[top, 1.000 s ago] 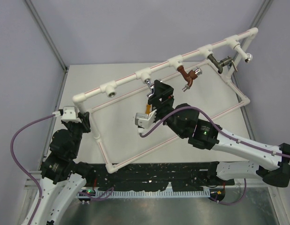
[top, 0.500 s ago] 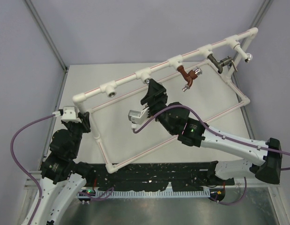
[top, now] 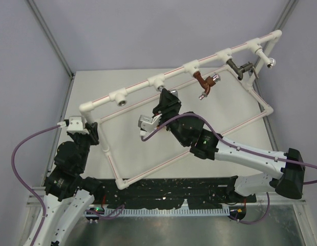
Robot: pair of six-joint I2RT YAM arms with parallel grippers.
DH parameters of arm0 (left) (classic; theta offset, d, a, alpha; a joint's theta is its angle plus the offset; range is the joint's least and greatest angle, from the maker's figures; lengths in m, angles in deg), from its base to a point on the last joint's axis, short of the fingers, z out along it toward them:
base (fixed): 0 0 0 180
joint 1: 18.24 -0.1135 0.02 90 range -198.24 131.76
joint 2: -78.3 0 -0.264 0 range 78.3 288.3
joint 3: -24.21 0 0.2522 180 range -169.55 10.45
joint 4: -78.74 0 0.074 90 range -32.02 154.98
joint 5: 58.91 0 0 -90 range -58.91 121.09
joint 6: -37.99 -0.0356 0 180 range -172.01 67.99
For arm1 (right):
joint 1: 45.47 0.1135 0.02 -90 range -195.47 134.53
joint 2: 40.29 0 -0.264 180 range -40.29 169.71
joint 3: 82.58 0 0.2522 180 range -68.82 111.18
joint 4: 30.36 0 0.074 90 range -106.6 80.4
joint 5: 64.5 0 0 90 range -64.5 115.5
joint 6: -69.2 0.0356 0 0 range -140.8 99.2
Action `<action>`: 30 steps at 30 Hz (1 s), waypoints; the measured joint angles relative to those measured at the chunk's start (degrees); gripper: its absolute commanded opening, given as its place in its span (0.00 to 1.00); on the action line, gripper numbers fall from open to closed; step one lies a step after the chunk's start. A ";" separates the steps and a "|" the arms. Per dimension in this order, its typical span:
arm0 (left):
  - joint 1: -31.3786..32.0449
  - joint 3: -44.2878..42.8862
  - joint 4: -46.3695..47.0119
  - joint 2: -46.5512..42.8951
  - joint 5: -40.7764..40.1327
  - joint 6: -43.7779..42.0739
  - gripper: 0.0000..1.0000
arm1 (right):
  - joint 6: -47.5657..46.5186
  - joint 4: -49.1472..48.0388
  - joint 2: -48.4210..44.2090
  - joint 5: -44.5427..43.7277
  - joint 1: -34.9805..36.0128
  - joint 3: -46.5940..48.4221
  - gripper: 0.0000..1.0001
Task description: Install the water faucets
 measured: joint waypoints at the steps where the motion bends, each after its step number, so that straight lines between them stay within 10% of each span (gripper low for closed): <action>1: 0.00 0.00 0.00 0.00 -0.02 0.00 0.00 | 3.17 0.39 0.00 0.09 0.00 0.50 0.05; 14: -0.02 0.00 0.02 0.02 -0.42 0.02 0.00 | 63.65 2.60 -1.42 1.68 -2.91 4.52 0.05; 25: 0.00 0.00 -0.02 0.00 0.63 -0.02 0.00 | 129.52 -18.51 -5.22 3.69 -9.79 -10.69 0.06; 30: 0.17 -0.02 -0.04 0.00 1.42 -0.04 0.00 | 149.92 -25.14 -5.22 2.69 -10.47 -15.45 0.28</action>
